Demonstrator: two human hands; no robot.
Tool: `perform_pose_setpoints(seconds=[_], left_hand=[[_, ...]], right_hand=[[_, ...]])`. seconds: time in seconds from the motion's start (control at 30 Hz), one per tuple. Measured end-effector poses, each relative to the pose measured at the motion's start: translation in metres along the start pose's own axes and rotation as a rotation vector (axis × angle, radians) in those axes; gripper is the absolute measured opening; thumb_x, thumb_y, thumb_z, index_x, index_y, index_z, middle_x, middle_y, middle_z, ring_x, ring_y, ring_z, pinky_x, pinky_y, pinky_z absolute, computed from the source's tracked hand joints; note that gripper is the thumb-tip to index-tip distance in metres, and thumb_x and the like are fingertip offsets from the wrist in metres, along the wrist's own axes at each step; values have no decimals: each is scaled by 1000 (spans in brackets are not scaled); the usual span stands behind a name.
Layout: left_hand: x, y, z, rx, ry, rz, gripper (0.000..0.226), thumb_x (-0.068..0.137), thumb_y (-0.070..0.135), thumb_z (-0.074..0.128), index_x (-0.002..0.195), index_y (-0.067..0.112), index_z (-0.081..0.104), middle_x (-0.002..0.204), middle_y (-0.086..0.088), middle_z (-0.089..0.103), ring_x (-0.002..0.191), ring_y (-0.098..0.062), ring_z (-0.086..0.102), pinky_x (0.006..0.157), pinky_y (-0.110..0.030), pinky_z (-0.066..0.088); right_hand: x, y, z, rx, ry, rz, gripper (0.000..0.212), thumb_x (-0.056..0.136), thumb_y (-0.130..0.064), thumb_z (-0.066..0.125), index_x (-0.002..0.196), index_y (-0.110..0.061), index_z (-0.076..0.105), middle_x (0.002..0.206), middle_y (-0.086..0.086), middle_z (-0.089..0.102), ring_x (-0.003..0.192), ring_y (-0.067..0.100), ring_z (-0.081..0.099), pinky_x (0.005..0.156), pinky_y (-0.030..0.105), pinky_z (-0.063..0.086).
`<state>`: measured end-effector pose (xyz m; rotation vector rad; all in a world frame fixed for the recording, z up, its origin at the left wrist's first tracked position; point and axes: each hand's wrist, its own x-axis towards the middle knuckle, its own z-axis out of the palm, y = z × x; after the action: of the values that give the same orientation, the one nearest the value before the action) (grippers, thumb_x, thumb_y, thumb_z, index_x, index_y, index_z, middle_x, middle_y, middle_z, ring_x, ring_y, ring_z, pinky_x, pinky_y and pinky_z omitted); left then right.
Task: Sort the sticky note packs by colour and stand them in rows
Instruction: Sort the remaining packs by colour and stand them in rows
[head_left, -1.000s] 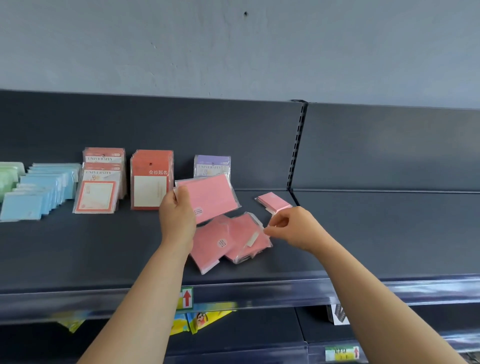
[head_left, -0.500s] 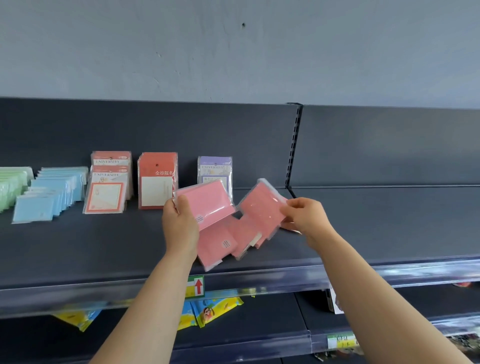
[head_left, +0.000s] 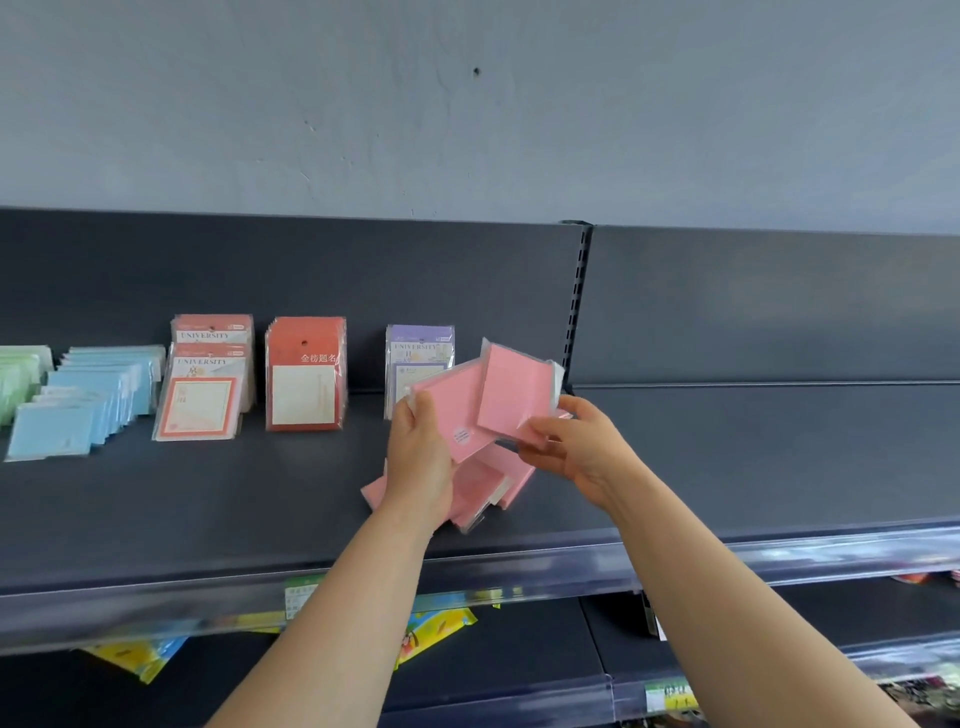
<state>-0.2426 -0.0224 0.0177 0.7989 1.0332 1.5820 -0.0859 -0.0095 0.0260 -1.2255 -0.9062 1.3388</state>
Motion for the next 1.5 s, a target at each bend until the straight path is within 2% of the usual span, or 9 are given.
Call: perform_pose_setpoints(seconds=[0.2,0.33,0.57,0.8,1.03,1.13,1.23,1.4,1.5], left_hand=[[-1,-7,8,147,-132,19,34,89,41,59,121,29,54,112,-1,68,103,-24,66,92,-55,52],[4,-8,4,187,-113,20,25,96,33,53,121,32,55,111,0,69,102,-23,67,92,-54,53],[17,7,-16,297,29,158,14,99,27,46,106,32,56,109,0,64,103,-22,62,95,-52,50],[20,29,-21,210,-57,41,22,104,26,41,121,18,53,115,-7,62,99,-23,67,67,-40,61],[12,29,-18,263,-248,-37,16,103,27,43,114,24,55,110,-5,68,86,-18,72,61,-36,59],[17,24,-21,331,-245,4,26,94,14,61,119,15,53,114,-9,66,91,-20,70,68,-39,60],[27,24,-34,400,-121,70,30,91,13,64,118,21,52,113,-4,66,98,-21,68,84,-50,57],[30,12,-58,260,56,48,30,94,15,58,121,20,48,112,-4,63,101,-22,65,83,-52,57],[27,-2,-66,283,84,30,31,95,20,56,123,22,44,115,-2,60,103,-21,62,88,-53,54]], right_hand=[[2,2,5,-225,-61,-54,48,83,-18,73,125,-8,51,87,15,73,68,22,69,60,28,57],[2,-2,5,-219,-68,-75,30,84,-19,73,108,-10,59,84,10,73,64,17,67,62,27,58],[13,-18,-10,-56,-129,-76,17,94,-9,57,110,-4,58,102,12,67,79,27,69,73,38,60],[19,-35,-20,-369,-296,-110,15,93,-22,62,103,-13,70,87,3,67,73,14,56,61,24,48],[28,-33,-4,-378,-156,-197,16,81,-19,77,86,-8,67,74,0,67,59,11,56,66,30,48],[28,-29,11,-368,-122,-235,24,75,-17,82,90,-6,67,69,-4,67,55,9,57,57,24,48],[32,-20,13,-338,-64,-217,33,76,-19,82,100,-6,65,85,5,67,66,15,63,68,27,57],[28,4,14,-939,-219,-155,34,74,-35,79,93,-8,71,81,0,65,67,12,56,64,25,46],[26,12,20,-1097,-285,-116,37,69,-35,83,93,-9,72,87,1,69,79,17,60,73,31,50]])
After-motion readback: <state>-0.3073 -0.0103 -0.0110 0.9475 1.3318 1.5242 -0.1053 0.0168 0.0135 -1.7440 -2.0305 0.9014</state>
